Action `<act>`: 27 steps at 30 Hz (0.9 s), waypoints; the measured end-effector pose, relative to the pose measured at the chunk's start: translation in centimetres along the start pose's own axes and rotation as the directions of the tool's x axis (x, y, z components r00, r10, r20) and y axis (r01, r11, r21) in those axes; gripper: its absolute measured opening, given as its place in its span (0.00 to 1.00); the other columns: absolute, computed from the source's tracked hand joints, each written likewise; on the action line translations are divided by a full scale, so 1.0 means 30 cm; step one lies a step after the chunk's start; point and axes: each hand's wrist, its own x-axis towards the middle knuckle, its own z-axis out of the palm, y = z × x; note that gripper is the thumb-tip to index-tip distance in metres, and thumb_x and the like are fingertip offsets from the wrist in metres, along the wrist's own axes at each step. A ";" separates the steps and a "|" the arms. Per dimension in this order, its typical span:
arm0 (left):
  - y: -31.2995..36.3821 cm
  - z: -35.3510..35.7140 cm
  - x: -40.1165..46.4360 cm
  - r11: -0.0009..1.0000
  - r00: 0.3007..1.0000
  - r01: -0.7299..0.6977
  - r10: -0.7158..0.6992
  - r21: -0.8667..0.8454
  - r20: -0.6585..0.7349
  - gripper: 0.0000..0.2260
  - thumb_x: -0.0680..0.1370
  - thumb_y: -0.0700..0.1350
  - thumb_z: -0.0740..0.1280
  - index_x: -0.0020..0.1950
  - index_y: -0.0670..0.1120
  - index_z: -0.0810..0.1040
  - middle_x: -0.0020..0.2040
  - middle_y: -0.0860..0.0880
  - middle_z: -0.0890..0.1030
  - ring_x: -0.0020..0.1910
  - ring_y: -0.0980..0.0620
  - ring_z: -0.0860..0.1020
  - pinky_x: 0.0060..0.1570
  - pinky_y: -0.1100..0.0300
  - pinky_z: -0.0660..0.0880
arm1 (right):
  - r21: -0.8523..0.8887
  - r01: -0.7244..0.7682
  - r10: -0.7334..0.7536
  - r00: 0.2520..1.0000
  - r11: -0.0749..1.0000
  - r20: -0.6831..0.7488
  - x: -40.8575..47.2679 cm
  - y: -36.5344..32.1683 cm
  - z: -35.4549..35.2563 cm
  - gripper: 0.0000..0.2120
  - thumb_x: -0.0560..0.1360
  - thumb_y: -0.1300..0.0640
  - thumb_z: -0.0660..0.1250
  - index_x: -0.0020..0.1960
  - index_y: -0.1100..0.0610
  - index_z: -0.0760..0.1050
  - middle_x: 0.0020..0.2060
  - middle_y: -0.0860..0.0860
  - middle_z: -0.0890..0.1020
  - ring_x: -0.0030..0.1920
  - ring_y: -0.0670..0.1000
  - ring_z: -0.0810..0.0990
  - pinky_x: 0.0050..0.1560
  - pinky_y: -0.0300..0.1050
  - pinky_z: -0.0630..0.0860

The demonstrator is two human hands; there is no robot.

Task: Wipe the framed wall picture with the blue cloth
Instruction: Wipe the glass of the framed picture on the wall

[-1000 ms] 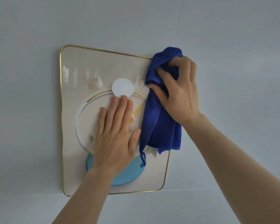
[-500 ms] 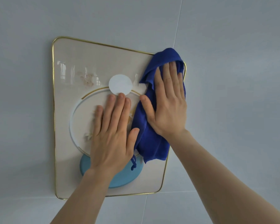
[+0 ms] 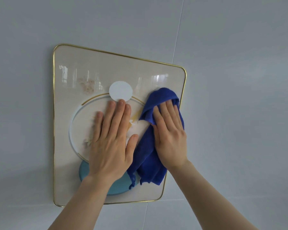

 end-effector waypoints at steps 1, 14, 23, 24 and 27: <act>0.001 -0.001 0.000 1.000 1.000 0.001 -0.001 0.002 0.003 0.30 0.83 0.54 0.51 0.84 0.44 0.50 0.85 0.46 0.51 0.84 0.46 0.47 0.82 0.43 0.47 | -0.007 0.003 -0.003 1.000 1.000 0.011 -0.012 -0.002 -0.006 0.19 0.86 0.59 0.54 0.73 0.64 0.72 0.74 0.61 0.71 0.78 0.60 0.63 0.77 0.62 0.64; 0.003 -0.027 -0.004 1.000 0.998 -0.004 0.003 0.009 0.060 0.32 0.83 0.55 0.52 0.83 0.43 0.49 0.85 0.45 0.49 0.84 0.45 0.47 0.81 0.41 0.51 | -0.083 0.080 -0.057 0.968 0.993 0.243 -0.358 -0.067 -0.094 0.20 0.86 0.63 0.51 0.65 0.64 0.80 0.68 0.59 0.79 0.72 0.59 0.73 0.63 0.56 0.81; 0.000 -0.080 -0.027 1.000 0.995 -0.018 0.018 0.001 0.101 0.32 0.84 0.56 0.52 0.84 0.44 0.49 0.85 0.46 0.49 0.84 0.46 0.47 0.81 0.41 0.52 | -0.102 -0.275 0.291 0.850 0.956 0.438 -0.456 -0.210 -0.202 0.20 0.63 0.70 0.61 0.46 0.52 0.82 0.42 0.47 0.83 0.39 0.51 0.84 0.28 0.38 0.74; -0.006 -0.087 -0.040 1.000 0.995 -0.016 0.016 -0.002 0.102 0.31 0.84 0.56 0.52 0.84 0.45 0.50 0.85 0.47 0.50 0.84 0.46 0.48 0.81 0.41 0.52 | -0.091 -0.451 0.445 0.791 0.888 0.421 -0.451 -0.230 -0.206 0.19 0.65 0.70 0.61 0.45 0.50 0.81 0.36 0.46 0.80 0.32 0.51 0.77 0.27 0.39 0.71; -0.040 -0.111 -0.088 1.000 0.995 0.008 -0.007 -0.004 0.097 0.30 0.84 0.56 0.53 0.84 0.46 0.51 0.85 0.47 0.51 0.84 0.46 0.48 0.81 0.42 0.51 | 0.080 -0.820 0.726 0.543 0.567 0.423 -0.358 -0.278 -0.245 0.19 0.77 0.69 0.62 0.39 0.49 0.82 0.31 0.49 0.81 0.33 0.51 0.77 0.36 0.35 0.72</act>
